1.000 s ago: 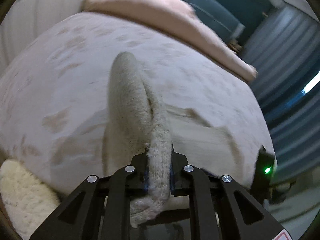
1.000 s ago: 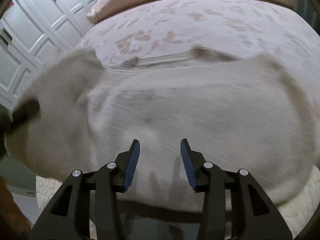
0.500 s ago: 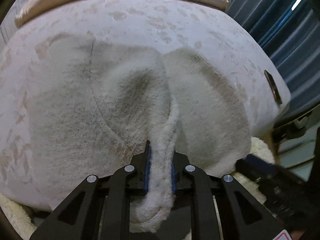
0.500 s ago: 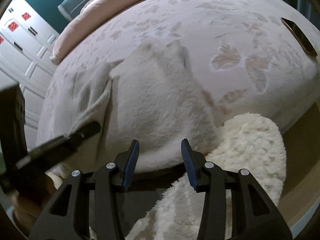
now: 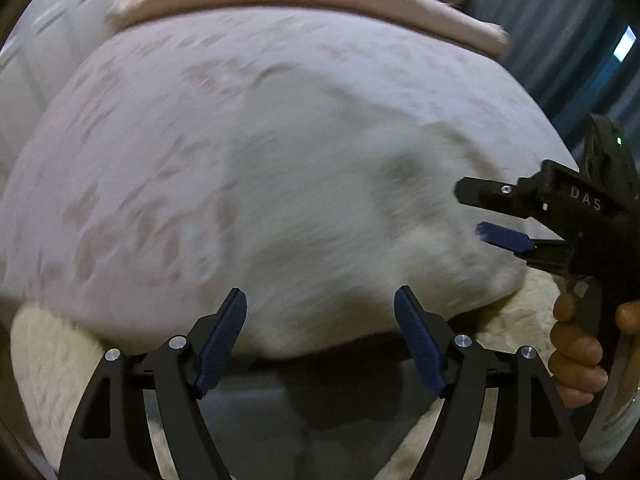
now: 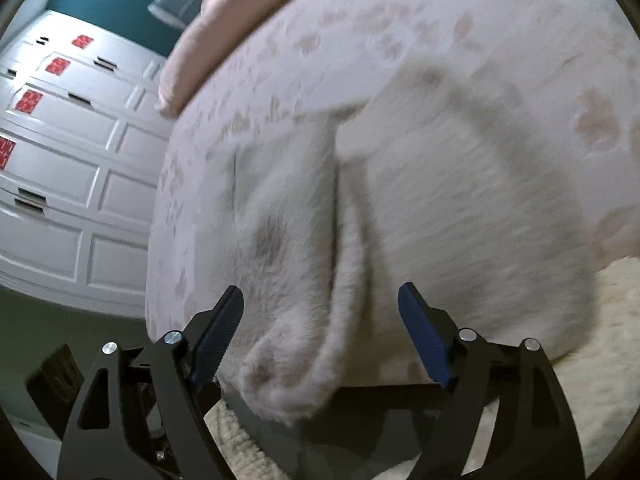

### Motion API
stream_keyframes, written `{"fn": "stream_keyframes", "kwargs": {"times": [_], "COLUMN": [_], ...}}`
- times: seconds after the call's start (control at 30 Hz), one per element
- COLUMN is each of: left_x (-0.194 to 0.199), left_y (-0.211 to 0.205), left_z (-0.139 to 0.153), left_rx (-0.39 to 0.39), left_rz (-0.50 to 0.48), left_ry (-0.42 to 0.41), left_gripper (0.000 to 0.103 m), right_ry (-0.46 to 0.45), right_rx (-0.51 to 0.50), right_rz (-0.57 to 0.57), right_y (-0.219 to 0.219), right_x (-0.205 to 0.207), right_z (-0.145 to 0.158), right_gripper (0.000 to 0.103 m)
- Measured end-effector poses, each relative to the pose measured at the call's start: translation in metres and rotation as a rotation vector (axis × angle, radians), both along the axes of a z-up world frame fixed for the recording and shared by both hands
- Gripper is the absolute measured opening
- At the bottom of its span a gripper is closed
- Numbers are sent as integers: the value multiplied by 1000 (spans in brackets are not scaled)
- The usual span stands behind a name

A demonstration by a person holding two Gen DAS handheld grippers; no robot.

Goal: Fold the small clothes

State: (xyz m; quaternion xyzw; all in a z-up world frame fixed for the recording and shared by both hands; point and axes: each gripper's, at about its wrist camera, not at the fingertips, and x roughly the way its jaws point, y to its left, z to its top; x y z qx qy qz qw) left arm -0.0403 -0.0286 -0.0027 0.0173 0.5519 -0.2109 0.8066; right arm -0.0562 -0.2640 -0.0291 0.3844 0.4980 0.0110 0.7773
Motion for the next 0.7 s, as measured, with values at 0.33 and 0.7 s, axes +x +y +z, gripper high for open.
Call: {"fn": "stream_keyframes", "kwargs": {"times": [0.33, 0.7], "left_x": [6, -2], "left_y": [49, -17], "left_z": [4, 17], "left_rx": [-74, -80], "left_rz": [174, -48], "left_ry": [25, -52], "left_gripper": [73, 73], "right_ry": [46, -84], "right_rx": [-147, -284], "right_rz": [126, -32], "right_y": [53, -48], "right_x": [34, -27], "right_z": [6, 40], "right_gripper": [17, 14]}}
